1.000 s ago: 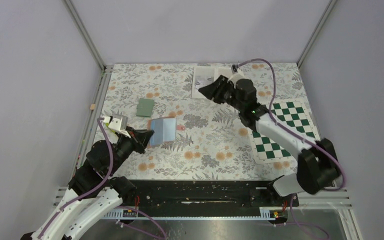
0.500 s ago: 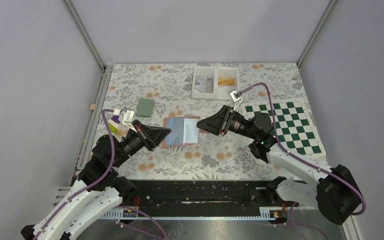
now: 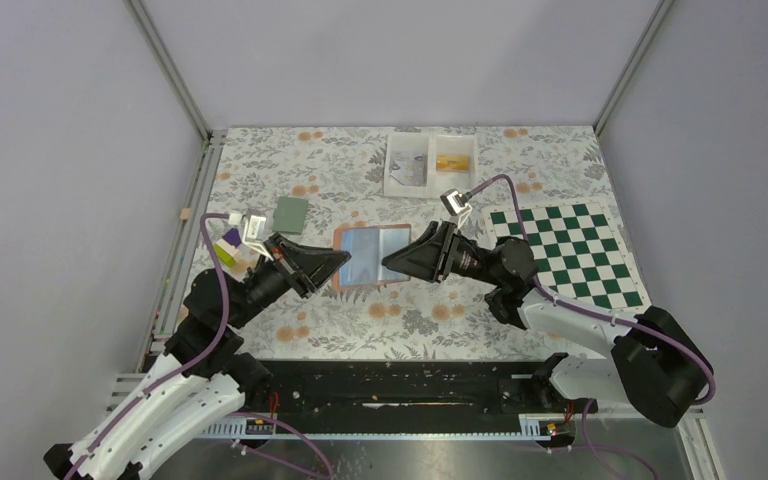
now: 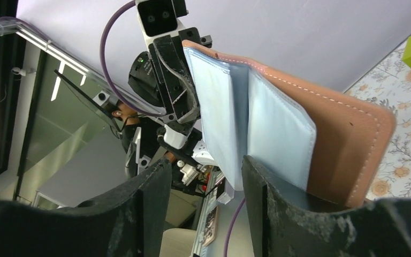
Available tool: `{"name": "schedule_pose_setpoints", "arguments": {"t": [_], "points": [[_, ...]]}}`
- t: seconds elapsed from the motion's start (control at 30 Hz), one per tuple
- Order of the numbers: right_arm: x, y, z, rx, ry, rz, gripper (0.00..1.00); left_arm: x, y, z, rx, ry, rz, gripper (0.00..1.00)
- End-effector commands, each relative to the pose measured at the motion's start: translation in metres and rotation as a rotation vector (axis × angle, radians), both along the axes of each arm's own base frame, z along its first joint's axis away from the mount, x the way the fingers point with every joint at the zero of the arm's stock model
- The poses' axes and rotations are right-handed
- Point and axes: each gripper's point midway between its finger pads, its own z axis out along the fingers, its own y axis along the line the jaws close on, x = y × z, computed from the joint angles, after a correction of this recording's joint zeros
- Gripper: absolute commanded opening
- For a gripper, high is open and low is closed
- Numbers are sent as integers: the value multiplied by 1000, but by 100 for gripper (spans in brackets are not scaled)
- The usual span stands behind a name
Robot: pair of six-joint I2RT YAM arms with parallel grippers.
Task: Take the credit cards out of the card holder
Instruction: Remove the credit card from the card holder.
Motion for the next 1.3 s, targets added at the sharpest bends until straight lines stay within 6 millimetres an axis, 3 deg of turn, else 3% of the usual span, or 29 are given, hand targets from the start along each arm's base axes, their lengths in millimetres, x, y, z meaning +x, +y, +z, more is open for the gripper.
{"name": "schedule_pose_setpoints", "arguments": {"t": [0.0,0.17,0.43,0.57,0.67,0.83,1.17,1.27], "points": [[-12,-1,23,73,-76,30,56,-10,-6,28,-90,-63,-66,0],[-15,1,27,80,-90,60,47,-10,-7,27,-84,-63,-69,0],[-16,5,35,103,-90,90,41,-10,-9,24,-87,-51,-82,0],[-12,5,34,112,-80,76,23,-10,-8,25,-78,-57,-77,0],[-5,5,26,101,-64,30,0,-11,-6,26,-69,-59,-70,0],[5,1,9,86,-28,-30,0,-13,-3,30,-76,-68,-64,0],[-1,-2,14,91,-67,2,0,-26,-13,40,-91,-65,-162,0],[5,-3,7,10,-15,-39,32,-11,-7,28,-37,-27,-70,0]]}}
